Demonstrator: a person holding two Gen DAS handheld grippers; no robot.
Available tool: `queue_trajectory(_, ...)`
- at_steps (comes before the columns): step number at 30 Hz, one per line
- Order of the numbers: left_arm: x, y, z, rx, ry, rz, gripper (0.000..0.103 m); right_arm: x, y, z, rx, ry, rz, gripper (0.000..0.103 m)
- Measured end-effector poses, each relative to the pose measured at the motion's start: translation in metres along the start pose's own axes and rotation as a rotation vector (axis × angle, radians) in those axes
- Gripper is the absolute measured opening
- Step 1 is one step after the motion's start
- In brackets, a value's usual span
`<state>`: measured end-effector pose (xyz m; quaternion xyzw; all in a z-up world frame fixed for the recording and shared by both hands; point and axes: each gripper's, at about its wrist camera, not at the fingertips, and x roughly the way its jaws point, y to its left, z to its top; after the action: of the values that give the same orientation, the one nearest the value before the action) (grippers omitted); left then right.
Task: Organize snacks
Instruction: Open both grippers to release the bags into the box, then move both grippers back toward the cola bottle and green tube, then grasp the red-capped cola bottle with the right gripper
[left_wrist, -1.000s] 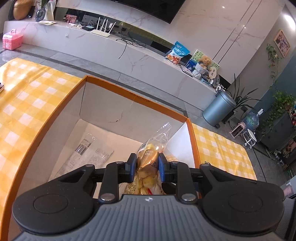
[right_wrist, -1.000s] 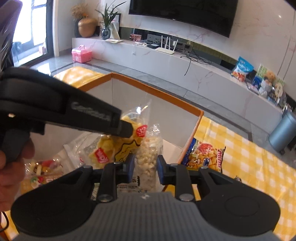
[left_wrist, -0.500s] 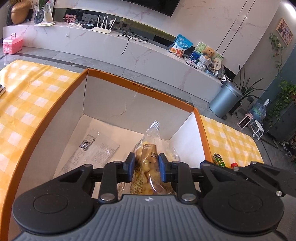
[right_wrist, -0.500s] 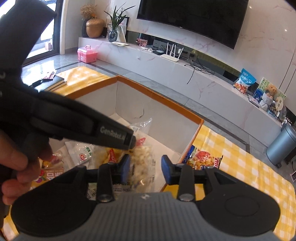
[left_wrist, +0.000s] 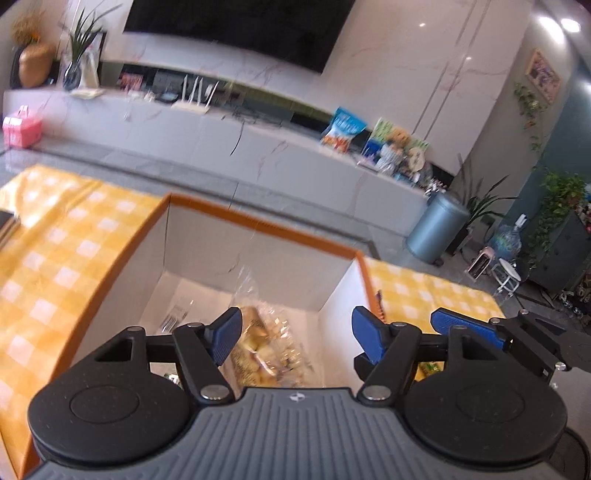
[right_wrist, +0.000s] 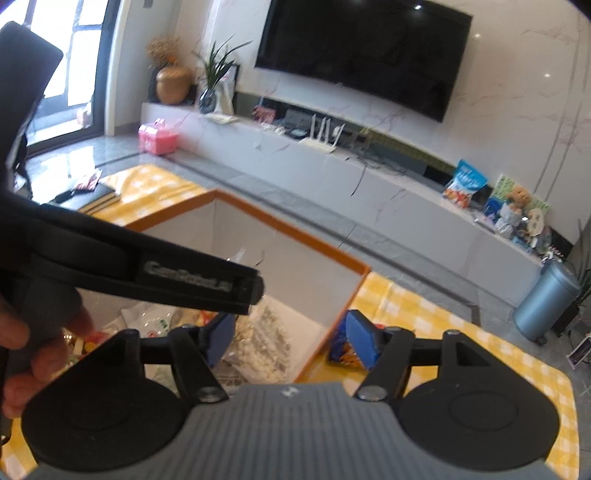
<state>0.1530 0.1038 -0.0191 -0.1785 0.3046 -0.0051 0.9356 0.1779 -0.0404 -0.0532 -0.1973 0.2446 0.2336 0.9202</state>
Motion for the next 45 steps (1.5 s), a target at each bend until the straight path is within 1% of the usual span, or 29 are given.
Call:
queue_trajectory(5, -0.019, -0.020, 0.000, 0.064, -0.057, -0.038, 0.080, -0.025, -0.016, -0.007, 0.077, -0.056, -0.044, 0.066)
queue_trajectory(7, -0.024, -0.033, -0.002, 0.091, -0.070, -0.055, 0.080, -0.038, -0.025, -0.012, 0.110, -0.079, -0.067, 0.069)
queue_trajectory(13, -0.037, -0.078, -0.016, 0.171, -0.077, -0.123, 0.080, -0.071, -0.059, -0.034, 0.206, -0.118, -0.133, 0.069)
queue_trajectory(17, -0.039, -0.101, -0.028, 0.197, -0.060, -0.167, 0.080, -0.091, -0.078, -0.052, 0.250, -0.131, -0.187, 0.069)
queue_trajectory(20, -0.036, -0.116, -0.036, 0.217, -0.030, -0.196, 0.079, -0.103, -0.089, -0.069, 0.283, -0.133, -0.223, 0.069)
queue_trajectory(25, -0.023, -0.131, -0.053, 0.248, 0.071, -0.253, 0.076, -0.108, -0.113, -0.096, 0.342, -0.092, -0.259, 0.069)
queue_trajectory(30, -0.001, -0.144, -0.071, 0.307, 0.177, -0.200, 0.071, -0.101, -0.135, -0.120, 0.428, -0.020, -0.253, 0.069)
queue_trajectory(31, 0.003, -0.145, -0.072, 0.307, 0.196, -0.197, 0.070, -0.099, -0.138, -0.124, 0.439, -0.006, -0.250, 0.069)
queue_trajectory(33, 0.012, -0.146, -0.073, 0.293, 0.229, -0.207, 0.064, -0.095, -0.141, -0.129, 0.446, 0.014, -0.245, 0.068)
queue_trajectory(35, 0.022, -0.148, -0.066, 0.271, 0.254, -0.204, 0.061, -0.091, -0.143, -0.130, 0.445, 0.023, -0.239, 0.063)
queue_trajectory(37, 0.029, -0.150, -0.061, 0.264, 0.257, -0.188, 0.059, -0.089, -0.149, -0.130, 0.456, 0.031, -0.232, 0.059)
queue_trajectory(39, 0.037, -0.156, -0.055, 0.261, 0.251, -0.174, 0.060, -0.085, -0.157, -0.130, 0.488, 0.039, -0.223, 0.052)
queue_trajectory(42, 0.049, -0.161, -0.049, 0.245, 0.244, -0.166, 0.060, -0.077, -0.169, -0.132, 0.544, 0.056, -0.214, 0.046)
queue_trajectory(45, 0.063, -0.165, -0.046, 0.228, 0.244, -0.150, 0.059, -0.064, -0.179, -0.132, 0.576, 0.083, -0.205, 0.043)
